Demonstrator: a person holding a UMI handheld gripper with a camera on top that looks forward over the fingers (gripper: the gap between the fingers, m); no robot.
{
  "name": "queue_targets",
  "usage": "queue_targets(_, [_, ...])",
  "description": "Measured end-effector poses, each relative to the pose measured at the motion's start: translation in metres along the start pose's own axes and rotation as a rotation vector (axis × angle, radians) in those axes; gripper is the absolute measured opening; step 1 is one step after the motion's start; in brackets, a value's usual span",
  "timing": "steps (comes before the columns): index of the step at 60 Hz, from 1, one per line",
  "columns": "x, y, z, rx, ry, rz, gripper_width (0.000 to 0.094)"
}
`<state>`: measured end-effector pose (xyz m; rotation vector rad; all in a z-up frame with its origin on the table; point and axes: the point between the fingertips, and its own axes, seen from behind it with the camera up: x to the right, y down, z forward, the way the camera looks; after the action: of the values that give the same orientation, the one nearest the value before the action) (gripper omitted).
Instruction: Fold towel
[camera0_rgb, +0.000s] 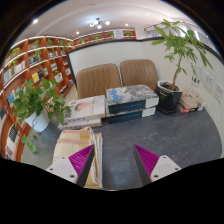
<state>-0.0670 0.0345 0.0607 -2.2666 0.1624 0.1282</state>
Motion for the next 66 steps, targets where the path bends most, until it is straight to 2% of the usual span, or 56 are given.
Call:
queue_targets(17, [-0.019, -0.023, -0.116, 0.095, -0.075, -0.030, 0.0811])
queue_targets(34, [-0.025, 0.001, -0.214, 0.166, -0.029, -0.067, 0.0810])
queue_targets(50, [-0.024, 0.042, -0.271, 0.170, 0.002, -0.086, 0.0811])
queue_targets(66, [-0.018, 0.066, -0.298, 0.174, 0.031, -0.100, 0.0809])
